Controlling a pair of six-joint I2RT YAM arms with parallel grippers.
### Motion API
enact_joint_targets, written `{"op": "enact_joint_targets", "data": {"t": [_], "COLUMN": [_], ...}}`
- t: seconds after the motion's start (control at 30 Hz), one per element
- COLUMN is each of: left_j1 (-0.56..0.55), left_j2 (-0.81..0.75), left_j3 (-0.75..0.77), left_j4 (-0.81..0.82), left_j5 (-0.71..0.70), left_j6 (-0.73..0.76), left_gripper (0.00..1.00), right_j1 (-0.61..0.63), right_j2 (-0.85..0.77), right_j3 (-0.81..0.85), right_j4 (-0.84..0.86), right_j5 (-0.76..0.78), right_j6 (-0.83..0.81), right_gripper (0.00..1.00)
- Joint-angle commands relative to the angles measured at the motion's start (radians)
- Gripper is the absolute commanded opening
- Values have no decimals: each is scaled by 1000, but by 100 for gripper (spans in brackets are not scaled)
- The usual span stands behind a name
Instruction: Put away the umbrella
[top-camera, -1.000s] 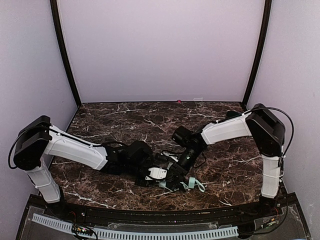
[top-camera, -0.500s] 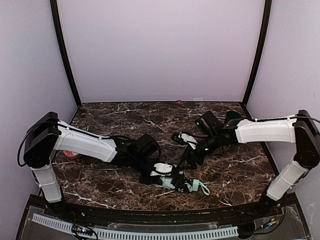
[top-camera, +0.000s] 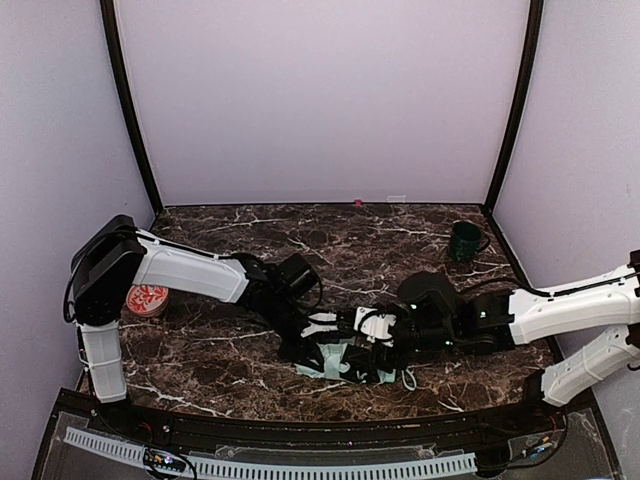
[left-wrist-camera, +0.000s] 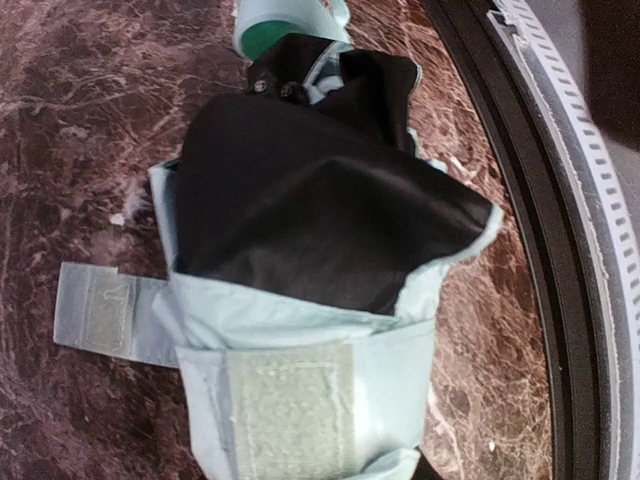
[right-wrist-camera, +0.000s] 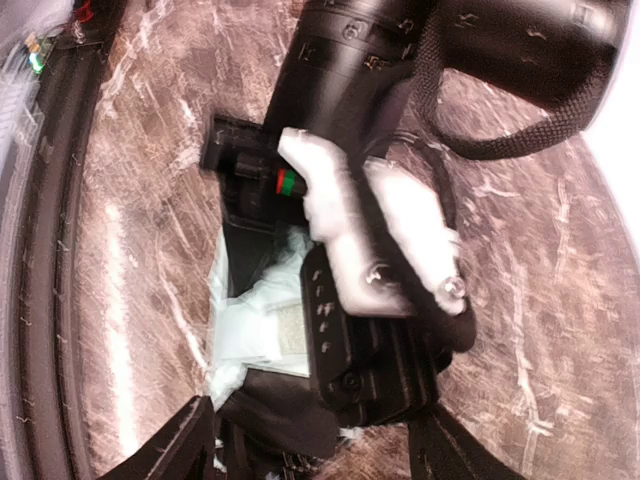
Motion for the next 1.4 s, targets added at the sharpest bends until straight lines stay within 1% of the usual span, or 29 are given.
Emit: {"op": "enact_joint_targets", "data": {"t": [0.0, 0.1, 0.23, 0.33, 0.43, 0.5, 0.57, 0.67, 0.8, 0.93, 1.1, 1.23, 1.37], "left_j1": [9, 29, 52, 66, 77, 82, 84, 84, 86, 86, 86, 86, 86], "left_j2": [130, 149, 173, 184, 190, 194, 200, 206, 206, 206, 207, 211, 217], "left_j3": [-55, -40, -19, -15, -14, -9, -2, 6, 2, 0, 0, 0, -1], "left_j4": [-328, -341, -357, -359, -352, -350, -349, -353, -360, -363, -375, -380, -386], "left_j5": [-21, 1, 14, 16, 13, 18, 25, 26, 27, 33, 47, 58, 69], "left_j6": [-20, -24, -36, -48, -60, -66, -68, -71, -68, -67, -62, -58, -55], "left_gripper": [0, 0, 0, 0, 0, 0, 0, 0, 0, 0, 0, 0, 0], "right_j1": [120, 147, 160, 164, 164, 168, 193, 255, 273, 259, 228, 213, 187], "right_j2": [94, 163, 168, 107, 5, -61, -94, -34, 114, 219, 295, 354, 375], "right_j3": [67, 102, 67, 73, 44, 20, 6, 17, 75, 93, 93, 83, 68], "right_j4": [83, -14, -19, -32, -56, -71, -64, -18, -17, 17, 41, 52, 91], "right_j5": [193, 227, 222, 249, 276, 246, 241, 249, 256, 296, 316, 352, 365], "right_j6": [-216, -291, -317, -245, -139, -84, -37, -19, -73, -165, -203, -218, -226], "right_gripper": [66, 66, 67, 66, 66, 66, 65, 66, 70, 74, 81, 81, 80]}}
